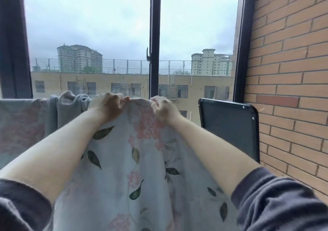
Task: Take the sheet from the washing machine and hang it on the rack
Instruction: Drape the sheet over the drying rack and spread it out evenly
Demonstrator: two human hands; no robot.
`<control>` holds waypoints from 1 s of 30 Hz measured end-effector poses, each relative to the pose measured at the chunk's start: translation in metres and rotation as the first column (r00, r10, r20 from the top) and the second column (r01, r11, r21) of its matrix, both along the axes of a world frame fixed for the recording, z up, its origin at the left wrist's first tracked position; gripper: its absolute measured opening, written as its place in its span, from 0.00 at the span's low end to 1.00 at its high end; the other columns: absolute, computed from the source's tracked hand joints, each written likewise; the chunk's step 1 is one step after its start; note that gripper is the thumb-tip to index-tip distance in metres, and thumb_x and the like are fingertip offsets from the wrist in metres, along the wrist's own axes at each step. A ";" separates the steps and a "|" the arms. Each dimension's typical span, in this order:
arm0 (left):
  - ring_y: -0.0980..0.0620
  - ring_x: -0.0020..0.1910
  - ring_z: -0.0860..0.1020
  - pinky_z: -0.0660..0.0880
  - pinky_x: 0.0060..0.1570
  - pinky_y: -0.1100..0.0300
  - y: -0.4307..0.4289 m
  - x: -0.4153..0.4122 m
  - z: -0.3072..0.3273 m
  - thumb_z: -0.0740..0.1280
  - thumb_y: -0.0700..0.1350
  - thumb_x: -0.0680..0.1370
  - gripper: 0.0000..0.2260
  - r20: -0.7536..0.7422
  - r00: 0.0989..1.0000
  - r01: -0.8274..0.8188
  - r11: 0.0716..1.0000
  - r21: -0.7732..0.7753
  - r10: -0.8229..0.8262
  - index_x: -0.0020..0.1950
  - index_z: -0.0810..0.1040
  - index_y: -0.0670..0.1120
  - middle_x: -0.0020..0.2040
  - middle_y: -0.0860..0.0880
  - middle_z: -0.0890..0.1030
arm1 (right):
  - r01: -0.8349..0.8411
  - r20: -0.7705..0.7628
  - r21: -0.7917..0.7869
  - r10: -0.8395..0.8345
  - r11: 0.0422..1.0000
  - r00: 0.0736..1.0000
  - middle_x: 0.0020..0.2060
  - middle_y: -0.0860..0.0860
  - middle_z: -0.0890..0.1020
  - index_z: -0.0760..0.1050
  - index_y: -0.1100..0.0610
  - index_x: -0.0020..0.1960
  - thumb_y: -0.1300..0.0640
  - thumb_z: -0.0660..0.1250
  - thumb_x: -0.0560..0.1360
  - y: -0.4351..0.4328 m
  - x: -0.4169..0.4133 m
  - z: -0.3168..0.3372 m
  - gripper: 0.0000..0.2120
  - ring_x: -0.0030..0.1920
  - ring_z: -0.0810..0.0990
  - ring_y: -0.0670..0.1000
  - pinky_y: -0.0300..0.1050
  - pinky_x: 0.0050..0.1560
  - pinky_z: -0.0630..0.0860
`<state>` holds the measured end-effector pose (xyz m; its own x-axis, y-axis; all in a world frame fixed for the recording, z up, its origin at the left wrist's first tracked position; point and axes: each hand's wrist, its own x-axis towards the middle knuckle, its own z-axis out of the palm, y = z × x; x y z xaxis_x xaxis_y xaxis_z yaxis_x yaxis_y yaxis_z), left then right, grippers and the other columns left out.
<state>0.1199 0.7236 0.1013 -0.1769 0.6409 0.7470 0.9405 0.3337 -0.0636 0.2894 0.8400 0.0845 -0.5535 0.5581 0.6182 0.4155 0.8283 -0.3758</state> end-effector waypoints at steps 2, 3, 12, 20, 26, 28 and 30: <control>0.43 0.43 0.79 0.70 0.43 0.52 -0.014 -0.021 -0.005 0.48 0.57 0.82 0.22 -0.062 0.993 -0.096 0.995 0.034 0.098 0.53 0.78 0.48 0.46 0.41 0.82 | 0.028 0.024 0.071 -0.030 0.997 0.999 0.52 0.56 0.79 0.71 0.55 0.51 0.47 0.51 0.81 -0.006 -0.019 -0.002 0.14 0.49 0.76 0.56 0.50 0.49 0.72; 0.41 0.44 0.80 0.70 0.44 0.51 -0.017 -0.030 -0.007 0.48 0.57 0.81 0.22 -0.102 0.988 -0.109 0.992 0.066 0.115 0.51 0.78 0.47 0.46 0.40 0.83 | 0.066 -0.007 0.106 -0.066 0.992 0.998 0.48 0.56 0.80 0.69 0.54 0.48 0.46 0.50 0.81 -0.003 -0.025 -0.004 0.15 0.45 0.76 0.55 0.48 0.44 0.72; 0.38 0.32 0.79 0.72 0.37 0.51 -0.065 -0.085 -0.015 0.49 0.55 0.80 0.27 -0.163 0.963 -0.177 0.958 0.224 0.216 0.37 0.80 0.41 0.31 0.38 0.80 | 0.243 -0.288 0.182 -0.185 0.953 0.940 0.27 0.50 0.74 0.70 0.54 0.35 0.52 0.47 0.82 0.009 -0.045 -0.016 0.22 0.31 0.76 0.55 0.44 0.36 0.71; 0.35 0.30 0.78 0.72 0.35 0.50 -0.087 -0.098 -0.018 0.53 0.50 0.78 0.24 -0.073 0.950 -0.261 0.901 0.347 0.304 0.34 0.81 0.38 0.29 0.35 0.79 | 0.270 -0.320 0.172 -0.206 0.947 0.925 0.31 0.56 0.80 0.68 0.53 0.34 0.50 0.47 0.81 0.012 -0.055 -0.018 0.21 0.34 0.79 0.58 0.49 0.41 0.77; 0.39 0.28 0.77 0.72 0.39 0.50 -0.067 -0.087 -0.020 0.52 0.49 0.78 0.24 -0.052 0.955 -0.255 0.899 0.356 0.292 0.34 0.80 0.38 0.30 0.35 0.79 | 0.325 -0.300 0.096 -0.283 0.941 0.911 0.38 0.56 0.82 0.75 0.57 0.38 0.52 0.48 0.80 0.016 -0.044 -0.015 0.21 0.39 0.78 0.58 0.46 0.41 0.71; 0.40 0.28 0.77 0.72 0.39 0.50 -0.066 -0.083 -0.020 0.53 0.48 0.79 0.23 -0.063 0.956 -0.247 0.905 0.347 0.285 0.34 0.80 0.38 0.29 0.36 0.79 | 0.342 -0.276 0.117 -0.301 0.932 0.913 0.40 0.56 0.81 0.76 0.58 0.40 0.53 0.50 0.80 0.013 -0.044 -0.011 0.20 0.41 0.78 0.58 0.46 0.41 0.67; 0.40 0.28 0.77 0.72 0.40 0.50 -0.062 -0.077 -0.020 0.55 0.47 0.79 0.22 -0.065 0.958 -0.242 0.909 0.340 0.279 0.35 0.80 0.38 0.30 0.35 0.79 | 0.327 -0.267 0.242 -0.262 0.913 0.928 0.41 0.55 0.81 0.77 0.58 0.42 0.53 0.50 0.80 0.006 -0.052 -0.004 0.19 0.43 0.78 0.57 0.47 0.45 0.68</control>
